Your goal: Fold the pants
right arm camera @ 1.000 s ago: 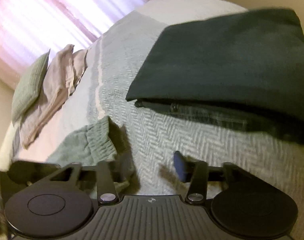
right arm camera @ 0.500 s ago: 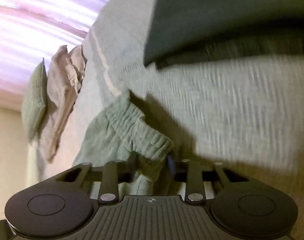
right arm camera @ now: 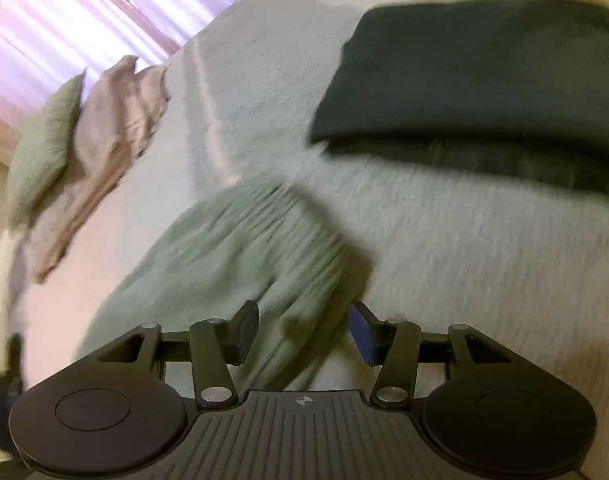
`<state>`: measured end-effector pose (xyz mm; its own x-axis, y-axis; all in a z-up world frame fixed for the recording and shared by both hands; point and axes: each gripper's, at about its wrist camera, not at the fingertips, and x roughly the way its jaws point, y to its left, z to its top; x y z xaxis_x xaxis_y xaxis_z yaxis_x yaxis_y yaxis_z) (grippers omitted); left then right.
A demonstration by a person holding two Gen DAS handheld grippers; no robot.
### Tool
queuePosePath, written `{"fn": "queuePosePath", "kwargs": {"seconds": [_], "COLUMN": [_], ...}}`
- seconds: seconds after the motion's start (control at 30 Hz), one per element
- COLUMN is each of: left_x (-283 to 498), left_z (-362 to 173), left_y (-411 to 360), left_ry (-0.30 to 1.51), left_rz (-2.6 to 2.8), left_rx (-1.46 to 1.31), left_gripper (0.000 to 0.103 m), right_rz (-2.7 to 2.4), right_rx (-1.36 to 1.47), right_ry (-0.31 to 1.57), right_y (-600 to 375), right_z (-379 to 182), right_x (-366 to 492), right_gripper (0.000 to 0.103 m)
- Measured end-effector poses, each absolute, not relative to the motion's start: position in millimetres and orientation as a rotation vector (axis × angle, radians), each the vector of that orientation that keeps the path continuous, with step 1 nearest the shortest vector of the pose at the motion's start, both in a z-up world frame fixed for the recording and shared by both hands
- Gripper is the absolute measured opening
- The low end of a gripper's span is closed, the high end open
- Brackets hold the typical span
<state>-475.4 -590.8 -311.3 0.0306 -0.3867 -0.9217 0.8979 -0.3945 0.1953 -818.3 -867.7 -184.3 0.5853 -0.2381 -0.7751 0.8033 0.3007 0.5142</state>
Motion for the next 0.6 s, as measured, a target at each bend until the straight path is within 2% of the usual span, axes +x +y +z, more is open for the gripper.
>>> {"fn": "queuePosePath", "kwargs": {"seconds": [0.2,0.33,0.37,0.4,0.43,0.5,0.6], "left_x": [-440.1,-420.5,-415.1,-409.4,-404.1,-396.2,-391.9], "left_z": [-326.9,-345.4,-350.2,-354.0,-356.9,-359.7,-345.0], "left_y": [-534.7,-512.1,-509.3,-507.3,-505.8,-503.2,-490.9], "left_ry": [0.525,0.457,0.443,0.431,0.423,0.419,0.390], "left_rz": [-1.486,-1.441,-1.434,-1.427,-1.423,-1.434,-1.481], "left_rx": [1.367,1.428,1.434,1.440,1.446,1.449,1.422], "left_gripper": [0.031,0.031,0.031,0.031,0.030,0.004,0.003], "right_rz": [-0.528,-0.572,-0.607,-0.630,-0.664,-0.673,-0.653], "right_rx": [1.140,1.215,1.254,1.269,1.260,1.265,1.192], "right_ry": [0.740,0.746,0.731,0.720,0.738,0.741,0.736], "right_y": [-802.4,-788.5,-788.8,-789.1,-789.5,-792.5,-787.0], "right_z": [-197.5,-222.8,-226.7,-228.1,-226.6,-219.0,-189.4], "right_x": [-759.8,-735.1,-735.1,-735.6,-736.1,-739.3,-745.1], "right_gripper": [0.049,0.048,0.043,0.019,0.009,0.007,0.007]}}
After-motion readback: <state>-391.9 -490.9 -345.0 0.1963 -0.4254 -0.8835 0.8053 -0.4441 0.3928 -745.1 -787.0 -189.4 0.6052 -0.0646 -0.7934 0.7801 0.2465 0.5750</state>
